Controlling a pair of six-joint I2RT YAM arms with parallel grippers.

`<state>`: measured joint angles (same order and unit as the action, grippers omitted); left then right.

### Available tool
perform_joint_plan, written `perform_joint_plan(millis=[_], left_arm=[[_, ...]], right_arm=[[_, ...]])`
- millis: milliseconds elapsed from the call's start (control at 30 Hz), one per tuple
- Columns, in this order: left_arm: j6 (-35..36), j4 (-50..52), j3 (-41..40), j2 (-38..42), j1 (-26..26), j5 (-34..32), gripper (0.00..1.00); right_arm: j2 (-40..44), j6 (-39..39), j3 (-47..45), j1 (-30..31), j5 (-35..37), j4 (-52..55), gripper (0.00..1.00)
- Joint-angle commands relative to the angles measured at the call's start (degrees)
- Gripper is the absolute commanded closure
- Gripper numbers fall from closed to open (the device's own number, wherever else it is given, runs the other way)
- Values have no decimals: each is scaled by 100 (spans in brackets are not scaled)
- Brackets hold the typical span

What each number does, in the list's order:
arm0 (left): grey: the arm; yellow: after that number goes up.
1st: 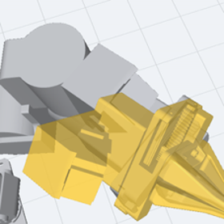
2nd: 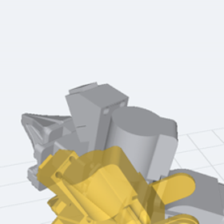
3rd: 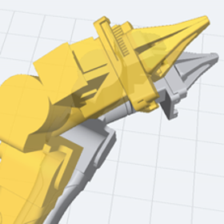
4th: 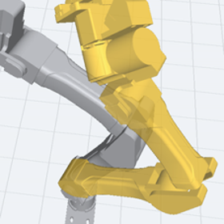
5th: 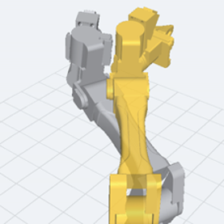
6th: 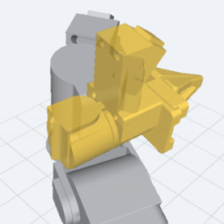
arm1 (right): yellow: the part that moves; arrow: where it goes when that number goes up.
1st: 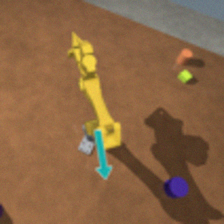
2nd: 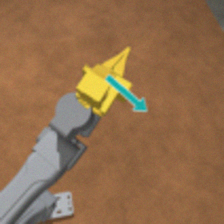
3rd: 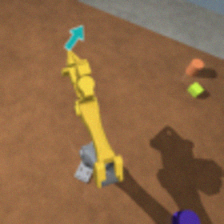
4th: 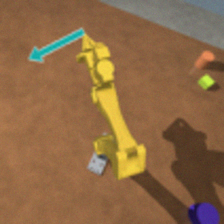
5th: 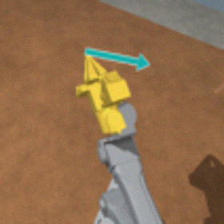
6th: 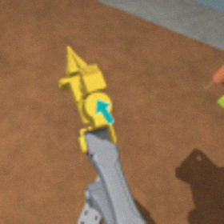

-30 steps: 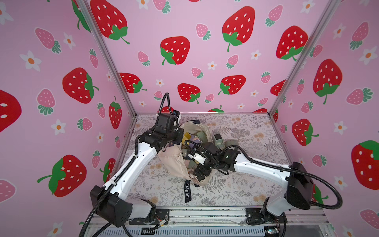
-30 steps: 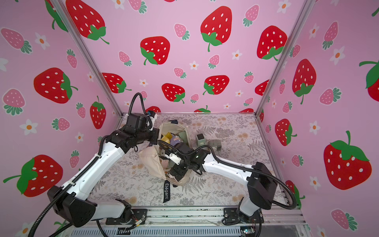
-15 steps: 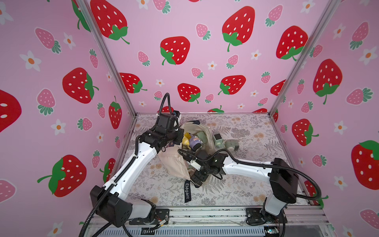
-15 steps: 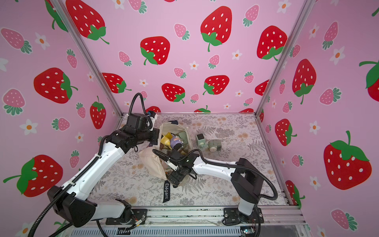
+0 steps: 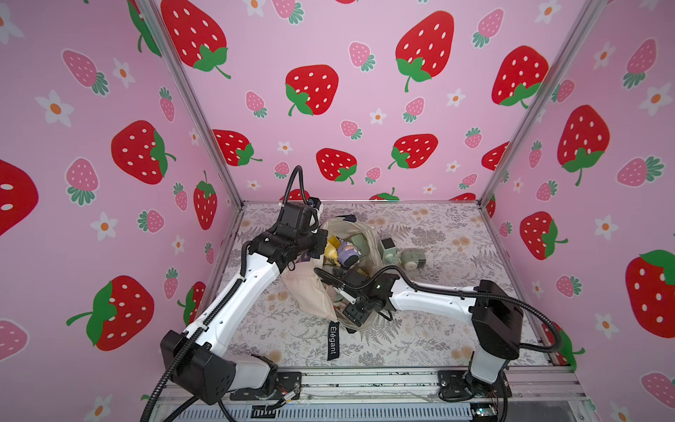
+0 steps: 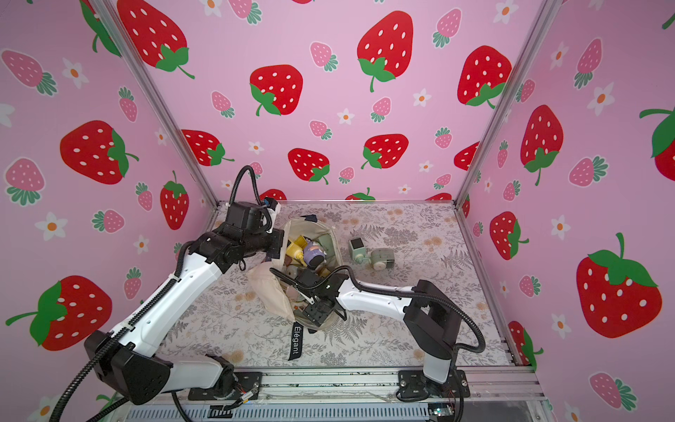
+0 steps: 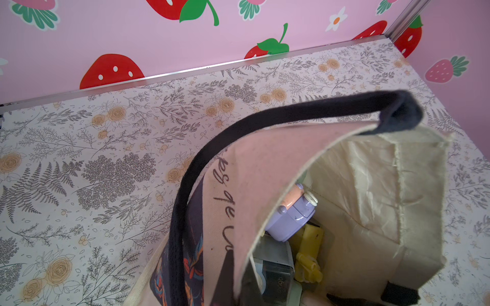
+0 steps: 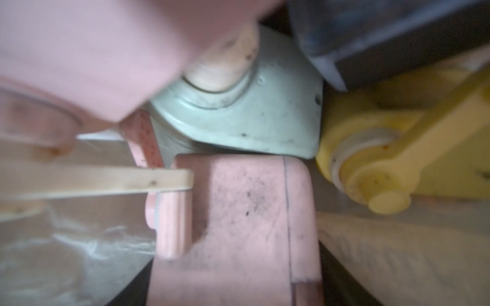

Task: Take out the pencil sharpeners from the tote bags
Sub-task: Pick up the pencil sharpener from the canvas bag.

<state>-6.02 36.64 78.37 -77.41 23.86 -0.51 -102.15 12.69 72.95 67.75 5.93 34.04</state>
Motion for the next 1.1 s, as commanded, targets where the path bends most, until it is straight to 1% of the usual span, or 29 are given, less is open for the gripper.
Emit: perform_joint_plan(millis=[0, 100, 233, 300, 333, 433, 533, 600, 833, 933, 1000, 1033, 1067], left_arm=[[45, 353, 142, -58, 22, -19, 100], [45, 363, 143, -82, 22, -10, 100], [39, 357, 144, -73, 28, -10, 100], [44, 354, 138, -85, 24, -34, 100], [44, 362, 152, -106, 23, -49, 100], [48, 388, 179, -140, 30, -65, 100], [48, 385, 170, -114, 23, -63, 100], [48, 371, 177, -115, 31, -63, 100], [52, 361, 151, -78, 23, -107, 100], [50, 375, 161, -86, 23, -107, 100], [56, 381, 161, -98, 24, -107, 100], [57, 379, 161, -86, 29, -107, 100], [57, 380, 170, -87, 26, -107, 100]], right_arm=[[125, -12, -25, 2, 376, 191, 33], [298, -81, -116, 2, 385, 75, 36], [768, -289, -403, 41, 342, -402, 45], [1069, -379, -612, 46, 228, -713, 47], [1227, -409, -715, 46, 125, -883, 51], [1683, -568, -1027, 41, -377, -1375, 53], [2163, -674, -1313, 46, -504, -1745, 51], [2536, -697, -1511, 46, -299, -1955, 49], [3942, -785, -2279, -35, 305, -2703, 49], [4461, -696, -2556, -174, 955, -2901, 49], [4853, -580, -2898, -324, 1707, -3214, 49], [4949, -496, -3076, -452, 1949, -3338, 49], [5236, -356, -3249, -637, 2191, -3433, 51]])
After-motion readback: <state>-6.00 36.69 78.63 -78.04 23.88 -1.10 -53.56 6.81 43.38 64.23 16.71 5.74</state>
